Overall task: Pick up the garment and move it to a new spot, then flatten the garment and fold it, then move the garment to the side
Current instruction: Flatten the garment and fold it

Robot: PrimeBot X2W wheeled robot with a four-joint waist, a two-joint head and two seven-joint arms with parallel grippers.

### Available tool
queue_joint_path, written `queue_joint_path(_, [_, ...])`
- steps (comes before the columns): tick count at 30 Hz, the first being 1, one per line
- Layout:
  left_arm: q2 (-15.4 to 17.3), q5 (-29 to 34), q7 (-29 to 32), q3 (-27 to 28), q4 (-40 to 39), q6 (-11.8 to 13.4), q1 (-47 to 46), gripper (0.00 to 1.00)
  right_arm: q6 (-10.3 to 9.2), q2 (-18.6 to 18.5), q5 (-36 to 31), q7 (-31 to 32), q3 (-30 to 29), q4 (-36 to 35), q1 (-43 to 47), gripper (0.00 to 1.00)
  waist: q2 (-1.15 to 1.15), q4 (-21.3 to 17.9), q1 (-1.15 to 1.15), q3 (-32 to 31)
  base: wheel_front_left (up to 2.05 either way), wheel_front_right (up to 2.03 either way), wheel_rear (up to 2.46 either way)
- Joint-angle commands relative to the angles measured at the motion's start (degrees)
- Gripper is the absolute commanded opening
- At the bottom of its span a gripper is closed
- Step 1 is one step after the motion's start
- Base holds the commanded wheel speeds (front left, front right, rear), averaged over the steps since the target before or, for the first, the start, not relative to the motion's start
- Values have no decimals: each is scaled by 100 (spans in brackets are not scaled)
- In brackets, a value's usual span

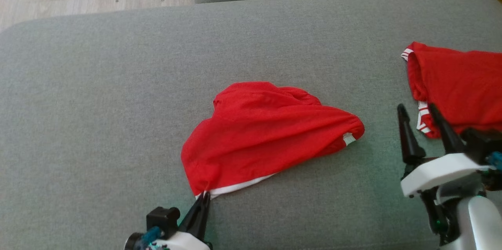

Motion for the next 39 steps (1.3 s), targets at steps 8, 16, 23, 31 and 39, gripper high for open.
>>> queue_joint_path(8, [196, 177, -522, 508, -890, 239, -514, 0, 19, 101, -142, -204, -212, -354, -155, 100, 0, 78, 0, -27, 0, 0, 0])
queue_joint_path(16, [597, 118, -260, 888, -1557, 336, -989, 0, 19, 178, -158, -264, -194, -317, -189, 100, 0, 40, 0, 90, 0, 0, 0])
queue_joint_path(23, [759, -135, 223, 1039, -768, 264, -1329, 0, 19, 202, -124, -383, -42, -121, -366, 100, 0, -175, 0, 251, 0, 0, 0])
queue_joint_path(31, [687, -254, 204, 1042, 40, 228, -1331, 0, 19, 211, -96, -483, 46, 10, -393, 100, 0, -323, 0, 306, 0, 0, 0])
queue_joint_path(39, [611, -213, -262, 1030, 322, 228, -1277, 100, 19, 214, -20, -583, 114, 150, -308, 100, 0, -274, 0, 126, 0, 0, 0])
